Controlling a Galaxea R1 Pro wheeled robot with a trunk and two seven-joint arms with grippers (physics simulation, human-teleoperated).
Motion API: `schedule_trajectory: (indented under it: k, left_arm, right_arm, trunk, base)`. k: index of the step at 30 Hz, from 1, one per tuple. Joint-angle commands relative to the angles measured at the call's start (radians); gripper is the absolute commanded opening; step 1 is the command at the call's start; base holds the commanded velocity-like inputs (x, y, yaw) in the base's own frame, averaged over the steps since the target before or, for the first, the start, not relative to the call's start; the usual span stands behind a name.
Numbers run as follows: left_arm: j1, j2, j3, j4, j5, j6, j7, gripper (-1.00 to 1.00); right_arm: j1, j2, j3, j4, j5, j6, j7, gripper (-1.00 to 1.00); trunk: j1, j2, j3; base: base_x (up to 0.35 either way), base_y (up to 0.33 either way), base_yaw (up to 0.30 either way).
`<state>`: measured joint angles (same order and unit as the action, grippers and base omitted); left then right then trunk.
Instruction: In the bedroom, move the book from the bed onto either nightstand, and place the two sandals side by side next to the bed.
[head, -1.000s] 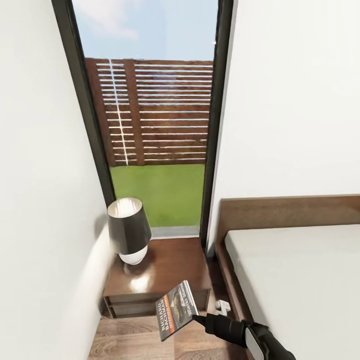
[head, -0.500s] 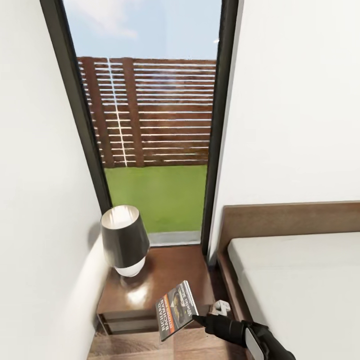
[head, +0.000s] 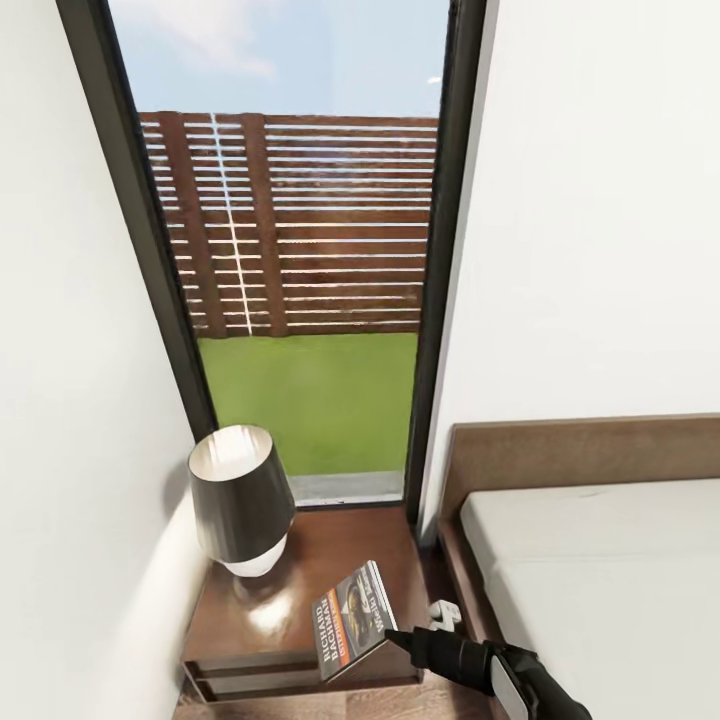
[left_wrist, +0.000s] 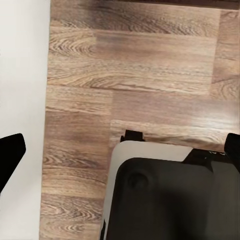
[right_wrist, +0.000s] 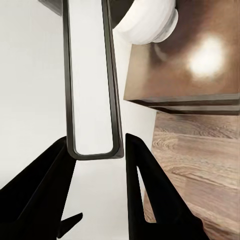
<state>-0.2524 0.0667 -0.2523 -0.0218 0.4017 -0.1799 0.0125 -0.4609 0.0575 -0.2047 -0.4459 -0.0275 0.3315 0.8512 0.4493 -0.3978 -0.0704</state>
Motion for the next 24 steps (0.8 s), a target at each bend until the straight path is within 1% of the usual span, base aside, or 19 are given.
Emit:
schedule_trajectory:
  k: [1,12,22,24]
  left_arm:
    - [-0.001,0.000,-0.008,0.000,0.007,-0.003,0.001,1.00]
    - [-0.001,0.000,-0.007,0.000,0.008,-0.003,0.001,1.00]
    - [-0.001,-0.001,-0.008,0.000,0.008,-0.003,0.001,1.00]
    - [-0.009,0.004,-0.019,-0.003,0.002,-0.007,0.005,1.00]
  right_arm:
    - [-0.001,0.001,-0.006,-0.001,-0.003,0.010,0.003,-1.00]
    - [-0.001,0.002,-0.005,-0.001,-0.003,0.009,0.003,-1.00]
    - [-0.001,0.002,-0.005,-0.001,-0.003,0.009,0.002,-1.00]
    - [-0.012,-0.004,-0.009,-0.008,0.000,0.006,0.013,-1.00]
  trunk:
    - [0.001,-0.002,-0.002]
    - [0.001,-0.002,-0.002]
    - [0.001,-0.002,-0.002]
    - [0.001,-0.002,-0.002]
  base:
    - [0.054,0.026,0.000]
    - [0.110,0.043,0.000]
    - [0.026,0.008,0.000]
    - [0.000,0.000,0.000]
